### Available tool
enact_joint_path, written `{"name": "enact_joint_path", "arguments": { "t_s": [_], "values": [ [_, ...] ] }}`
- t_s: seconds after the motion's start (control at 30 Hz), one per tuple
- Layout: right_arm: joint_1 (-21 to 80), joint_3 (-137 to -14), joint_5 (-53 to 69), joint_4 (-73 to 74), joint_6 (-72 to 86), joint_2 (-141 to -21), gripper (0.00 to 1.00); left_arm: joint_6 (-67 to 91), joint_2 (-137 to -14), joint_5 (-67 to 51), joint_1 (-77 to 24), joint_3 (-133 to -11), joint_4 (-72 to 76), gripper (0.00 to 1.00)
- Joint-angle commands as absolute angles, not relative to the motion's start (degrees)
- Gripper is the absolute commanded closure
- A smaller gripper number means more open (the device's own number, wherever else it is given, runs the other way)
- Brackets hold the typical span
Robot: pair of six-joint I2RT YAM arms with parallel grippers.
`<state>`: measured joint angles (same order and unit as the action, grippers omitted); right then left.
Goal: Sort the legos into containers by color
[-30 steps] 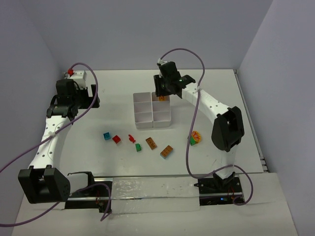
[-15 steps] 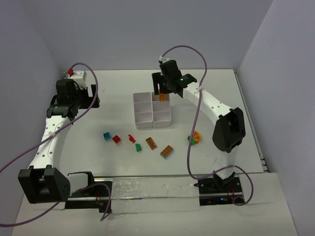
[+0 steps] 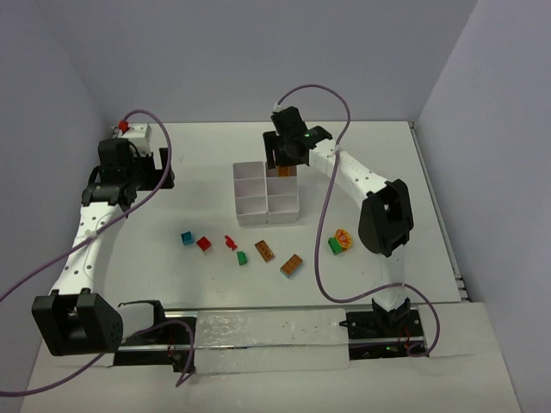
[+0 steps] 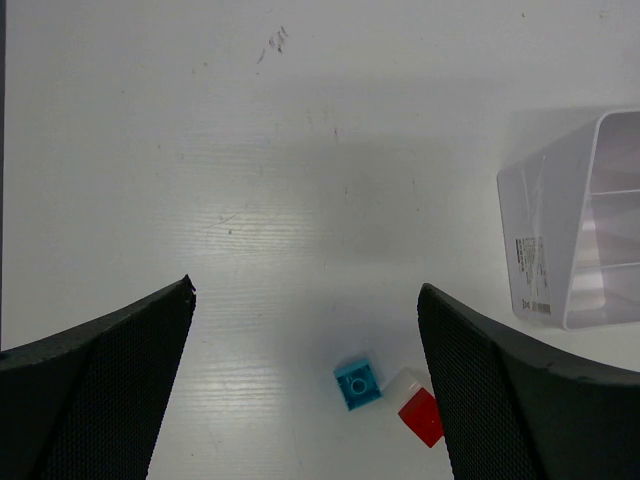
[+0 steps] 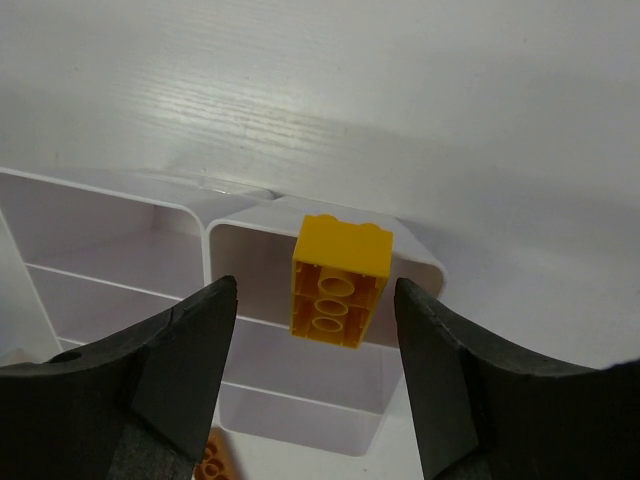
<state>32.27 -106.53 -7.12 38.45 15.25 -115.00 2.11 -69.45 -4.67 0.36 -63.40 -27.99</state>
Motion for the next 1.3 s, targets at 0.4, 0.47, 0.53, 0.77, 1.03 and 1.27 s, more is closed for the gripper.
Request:
{"name": "enact_joint_path", "arguments": {
  "t_s": [0.4,0.47,0.53,0.77,1.03,1.27],
  "values": [
    [32.41,-109.69,-8.89,40.26,17.49,-116.26,0.51,1.93,-68.64,-3.89,0.46,-63.61,-25.22,0.01],
    [32.28,-109.69,-9.03,40.25,17.58,-116.43,0.51,1.93,-68.64,-3.93,0.44,-63.61,-25.29,0.01],
    [32.26,-109.69,-9.11,40.25,17.67,-116.54,0.52,1.91,-68.55,-3.96,0.53,-63.63,-25.31,0.01],
    [32.17,-111.71,-8.52,41.66,18.20,-118.04,0.36,1.93,-68.29,-3.87,0.52,-63.63,-25.66,0.01],
    [31.99,-111.88,-8.43,41.19,18.93,-118.38,0.61,1.78,-68.14,-3.72,0.47,-63.55,-25.75,0.01],
    [32.29,-106.37,-5.86,37.07,18.86,-113.15,0.84,1.90,-68.50,-3.94,0.53,-64.02,-26.23,0.01]
  ]
}}
